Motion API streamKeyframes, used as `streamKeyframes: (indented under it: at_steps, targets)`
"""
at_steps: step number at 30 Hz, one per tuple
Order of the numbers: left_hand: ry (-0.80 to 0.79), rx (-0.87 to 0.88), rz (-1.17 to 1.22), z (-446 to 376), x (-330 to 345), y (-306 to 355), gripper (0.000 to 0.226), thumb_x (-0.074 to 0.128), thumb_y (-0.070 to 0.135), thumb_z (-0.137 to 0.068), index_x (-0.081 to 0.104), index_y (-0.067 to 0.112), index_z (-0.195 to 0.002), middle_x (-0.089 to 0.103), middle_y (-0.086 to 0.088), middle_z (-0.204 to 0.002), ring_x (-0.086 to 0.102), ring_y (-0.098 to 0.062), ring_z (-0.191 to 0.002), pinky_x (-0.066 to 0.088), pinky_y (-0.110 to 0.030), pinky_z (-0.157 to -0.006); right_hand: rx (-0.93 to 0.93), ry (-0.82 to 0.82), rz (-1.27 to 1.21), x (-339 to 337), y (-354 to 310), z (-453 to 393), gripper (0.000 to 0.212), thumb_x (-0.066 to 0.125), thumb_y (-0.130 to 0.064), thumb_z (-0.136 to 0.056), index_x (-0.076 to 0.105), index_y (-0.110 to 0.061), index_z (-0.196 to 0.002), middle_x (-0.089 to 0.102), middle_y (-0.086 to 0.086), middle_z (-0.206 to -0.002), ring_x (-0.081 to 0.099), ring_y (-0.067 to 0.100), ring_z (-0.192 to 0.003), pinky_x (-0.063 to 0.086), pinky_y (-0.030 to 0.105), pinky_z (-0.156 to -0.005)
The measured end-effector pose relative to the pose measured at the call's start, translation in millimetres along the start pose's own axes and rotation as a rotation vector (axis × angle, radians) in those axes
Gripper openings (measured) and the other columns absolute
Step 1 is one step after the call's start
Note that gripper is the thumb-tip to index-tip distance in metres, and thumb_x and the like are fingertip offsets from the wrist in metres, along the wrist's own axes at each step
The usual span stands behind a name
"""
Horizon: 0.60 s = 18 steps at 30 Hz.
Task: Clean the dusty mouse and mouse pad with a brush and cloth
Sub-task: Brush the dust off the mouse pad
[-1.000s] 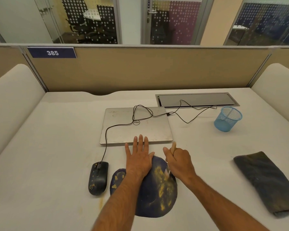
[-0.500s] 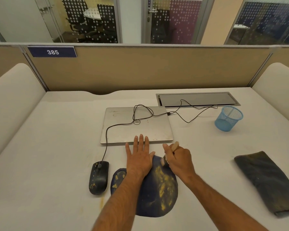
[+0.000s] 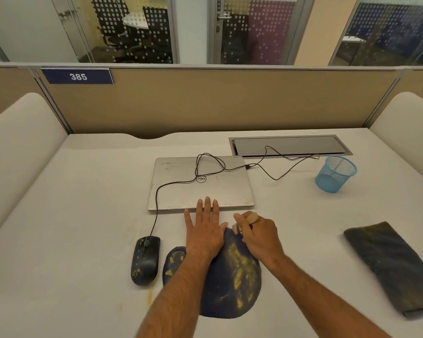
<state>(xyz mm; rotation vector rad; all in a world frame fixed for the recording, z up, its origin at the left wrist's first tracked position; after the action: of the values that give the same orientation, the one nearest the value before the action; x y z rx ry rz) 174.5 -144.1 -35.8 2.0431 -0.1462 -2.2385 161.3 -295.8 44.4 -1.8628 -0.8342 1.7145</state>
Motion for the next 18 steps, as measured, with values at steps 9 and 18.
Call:
streamKeyframes:
  at_steps: [9, 18]
  targets:
    - [-0.010, 0.000, 0.009, 0, 0, 0, 0.067, 0.005, 0.056, -0.102, -0.031, 0.022, -0.147, -0.035, -0.003, -0.157, -0.033, -0.026, -0.145, -0.017, -0.060, -0.116, -0.012, 0.091, -0.062, -6, 1, -2, 0.049, 0.047, -0.048, -0.095, 0.063, -0.019, -0.059, 0.057, -0.010, -0.050, 0.061, 0.003, -0.055, 0.043, 0.011, -0.051]
    - [0.002, 0.004, 0.002, -1, -4, 1, 0.067, 0.004, 0.056, -0.102, -0.030, 0.022, -0.148, -0.035, -0.003, -0.156, -0.032, -0.025, -0.145, -0.020, -0.058, -0.115, -0.018, 0.058, -0.016, -6, 0, -2, 0.051, 0.047, -0.044, -0.097, 0.046, -0.029, -0.048, 0.050, -0.009, -0.044, 0.056, 0.009, -0.046, 0.038, 0.014, -0.046]
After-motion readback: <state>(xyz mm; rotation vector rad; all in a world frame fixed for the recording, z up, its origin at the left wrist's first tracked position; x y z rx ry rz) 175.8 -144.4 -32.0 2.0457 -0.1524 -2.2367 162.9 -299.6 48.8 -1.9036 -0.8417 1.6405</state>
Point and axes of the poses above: each hand's wrist, its own z-axis away from the middle knuckle, its own x-axis out of the palm, y = z × x, the point moved 6 cm from there along -z, towards the middle knuckle
